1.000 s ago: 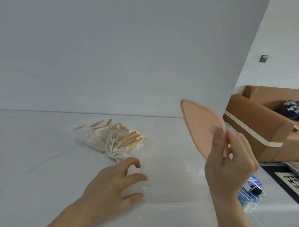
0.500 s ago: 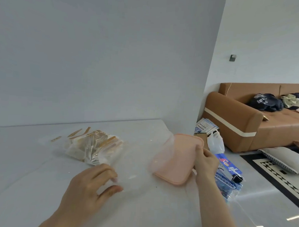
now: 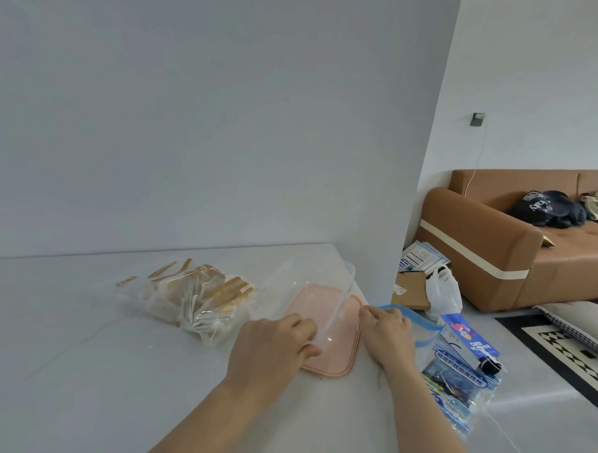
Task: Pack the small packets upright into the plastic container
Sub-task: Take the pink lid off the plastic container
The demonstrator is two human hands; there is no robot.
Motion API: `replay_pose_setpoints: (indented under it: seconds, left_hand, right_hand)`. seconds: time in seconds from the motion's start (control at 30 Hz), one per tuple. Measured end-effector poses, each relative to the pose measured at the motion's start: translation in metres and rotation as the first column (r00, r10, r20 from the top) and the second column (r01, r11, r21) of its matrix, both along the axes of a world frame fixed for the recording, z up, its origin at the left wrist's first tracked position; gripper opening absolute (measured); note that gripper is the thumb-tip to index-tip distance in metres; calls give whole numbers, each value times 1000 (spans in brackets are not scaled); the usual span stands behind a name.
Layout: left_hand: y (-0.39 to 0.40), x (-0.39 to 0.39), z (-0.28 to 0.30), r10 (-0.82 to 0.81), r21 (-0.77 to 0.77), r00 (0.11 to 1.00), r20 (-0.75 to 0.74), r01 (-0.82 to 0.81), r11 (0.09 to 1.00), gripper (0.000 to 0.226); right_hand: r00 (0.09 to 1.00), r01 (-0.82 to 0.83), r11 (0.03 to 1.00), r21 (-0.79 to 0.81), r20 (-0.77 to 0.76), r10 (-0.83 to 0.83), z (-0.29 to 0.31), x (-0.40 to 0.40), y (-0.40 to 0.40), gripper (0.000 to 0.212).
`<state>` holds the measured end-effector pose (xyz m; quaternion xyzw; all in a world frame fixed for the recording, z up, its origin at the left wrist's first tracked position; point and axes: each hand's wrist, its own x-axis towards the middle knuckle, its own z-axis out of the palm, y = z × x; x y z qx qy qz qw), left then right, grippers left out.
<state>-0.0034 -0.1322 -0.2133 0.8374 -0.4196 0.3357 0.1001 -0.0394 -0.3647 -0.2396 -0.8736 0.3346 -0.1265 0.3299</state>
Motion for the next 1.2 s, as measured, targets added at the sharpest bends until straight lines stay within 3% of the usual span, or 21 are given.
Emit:
replay_pose_setpoints:
  seconds: [0.17, 0.3, 0.43, 0.57, 0.67, 0.77, 0.83, 0.93, 1.1, 1.2]
  left_hand:
    - [-19, -11, -9, -5, 101, 999, 34, 2, 995, 38]
    - [-10, -17, -7, -70, -41, 998, 7, 70, 997, 53]
    - [16, -4, 6, -37, -136, 999, 10, 38, 990, 62]
    - [48, 16, 15, 84, -208, 993, -84, -100, 973, 59]
    - [76, 41, 24, 271, -247, 939, -210, -319, 915, 59]
    - [96, 64, 32, 443, -56, 789, -425, -511, 858, 79]
    - [99, 70, 35, 476, 75, 717, -509, -514, 855, 88]
    - [95, 70, 38, 457, 179, 697, -553, -436, 882, 82]
    - [106, 67, 38, 447, 254, 684, -577, -369, 894, 72]
    - [120, 63, 36, 443, 236, 716, -540, -377, 896, 43]
  right_hand:
    - [997, -8, 996, 92, 77, 1, -2, 2, -5, 30]
    - [998, -20, 996, 87, 67, 14, -5, 3, -6, 26]
    - [992, -31, 999, 20, 120, 29, -8, 2, -5, 29]
    - [992, -29, 999, 21, 127, 26, -6, 2, -3, 35]
    - [991, -15, 997, 81, 134, 4, -2, 3, -3, 30]
    - [996, -35, 998, 51, 79, 31, -1, 3, -3, 17]
    - [996, -41, 999, 35, 83, 38, -2, 4, -4, 10]
    - [989, -38, 998, 40, 142, 32, -6, 7, -5, 5]
    - [985, -27, 1000, 6, 172, 26, -10, 4, -3, 18]
    - [983, 7, 1000, 6, 184, -8, -7, 3, -2, 20]
